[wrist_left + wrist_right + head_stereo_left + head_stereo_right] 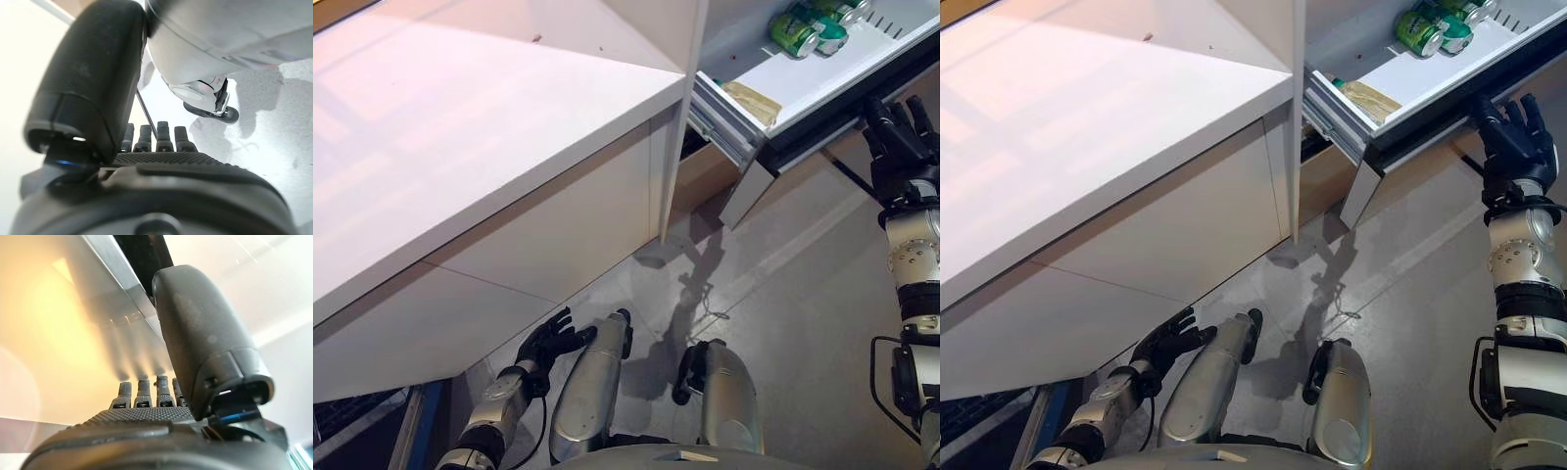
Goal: Put drinks into fridge and close the fridge
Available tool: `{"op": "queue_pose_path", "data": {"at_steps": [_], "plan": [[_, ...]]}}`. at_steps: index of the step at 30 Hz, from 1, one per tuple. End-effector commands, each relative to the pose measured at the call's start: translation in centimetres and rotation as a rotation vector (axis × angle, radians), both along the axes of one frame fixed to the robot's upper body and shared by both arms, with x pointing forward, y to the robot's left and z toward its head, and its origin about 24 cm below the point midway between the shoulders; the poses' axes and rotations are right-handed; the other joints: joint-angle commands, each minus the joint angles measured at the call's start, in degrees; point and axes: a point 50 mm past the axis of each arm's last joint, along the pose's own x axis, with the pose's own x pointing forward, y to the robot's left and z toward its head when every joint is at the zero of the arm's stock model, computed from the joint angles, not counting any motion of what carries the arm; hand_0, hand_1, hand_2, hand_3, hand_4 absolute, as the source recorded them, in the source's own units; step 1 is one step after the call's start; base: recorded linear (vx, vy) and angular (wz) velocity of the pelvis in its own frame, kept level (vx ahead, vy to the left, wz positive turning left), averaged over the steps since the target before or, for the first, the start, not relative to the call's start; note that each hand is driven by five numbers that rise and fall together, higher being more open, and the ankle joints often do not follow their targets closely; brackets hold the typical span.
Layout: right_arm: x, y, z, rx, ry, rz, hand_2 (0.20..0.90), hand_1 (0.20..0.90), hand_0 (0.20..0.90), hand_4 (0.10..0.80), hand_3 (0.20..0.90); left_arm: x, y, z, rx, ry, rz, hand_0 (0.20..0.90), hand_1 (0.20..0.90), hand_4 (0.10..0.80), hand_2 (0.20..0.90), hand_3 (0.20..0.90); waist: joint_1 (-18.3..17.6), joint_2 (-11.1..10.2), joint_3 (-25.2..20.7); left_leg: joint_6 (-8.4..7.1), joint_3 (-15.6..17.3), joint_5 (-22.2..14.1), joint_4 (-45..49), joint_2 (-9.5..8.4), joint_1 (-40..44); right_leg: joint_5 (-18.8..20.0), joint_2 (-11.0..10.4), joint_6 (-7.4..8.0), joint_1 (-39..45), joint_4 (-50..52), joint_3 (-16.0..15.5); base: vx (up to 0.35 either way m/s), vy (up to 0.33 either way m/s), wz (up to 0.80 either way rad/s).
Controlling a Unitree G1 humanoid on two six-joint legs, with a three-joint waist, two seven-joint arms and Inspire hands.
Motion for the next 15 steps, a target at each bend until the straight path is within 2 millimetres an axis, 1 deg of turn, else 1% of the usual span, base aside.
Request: {"op": "queue_pose_path", "data": {"at_steps": [1, 4, 9, 15], "plan": [[1.0, 4.2, 9.3, -0.209, -0.322, 0.168, 0.900, 0.900, 0.900, 0.800, 0.900, -6.1, 3.2, -2.0, 0.117, 0.200, -0.019, 0.900, 0.900, 0.800, 0.900, 0.900, 4.32, -0.46, -2.82, 6.76, 4.05, -8.63, -0.99, -1.65, 5.15, 0.83, 3.37, -3.97, 2.85, 0.55, -1.53, 0.000, 0.013, 0.12], [1.2, 4.4, 9.6, -0.231, -0.322, 0.147, 0.900, 0.900, 0.900, 0.800, 0.900, -6.3, 3.2, -2.1, 0.123, 0.202, -0.044, 0.900, 0.900, 0.800, 0.900, 0.900, 5.00, -0.20, -2.50, 6.30, 3.39, -7.19, -3.10, -1.62, 5.48, 1.60, 3.01, -3.61, 3.48, -0.96, -2.21, -0.007, 0.028, 0.20], [1.4, 4.6, 9.8, -0.251, -0.303, 0.123, 0.900, 0.900, 0.900, 0.800, 0.900, -6.2, 2.9, -2.1, 0.127, 0.192, -0.073, 0.900, 0.900, 0.800, 0.900, 0.900, 5.19, 0.13, -2.12, 5.82, 3.28, -5.44, -5.70, -1.22, 6.03, 2.91, 2.93, -3.12, 3.75, -2.89, -2.70, -0.033, 0.040, 0.16], [1.7, 4.8, 10.6, -0.266, -0.303, 0.107, 0.900, 0.900, 0.900, 0.800, 0.900, -4.9, 2.7, -1.6, 0.127, 0.150, -0.093, 0.900, 0.900, 0.800, 0.900, 0.900, 4.33, 0.49, -1.14, 5.51, 4.01, -2.90, -9.64, -0.31, 6.44, 5.78, 3.55, -1.78, 2.98, -6.60, -2.06, -0.088, 0.052, 0.04]]}}
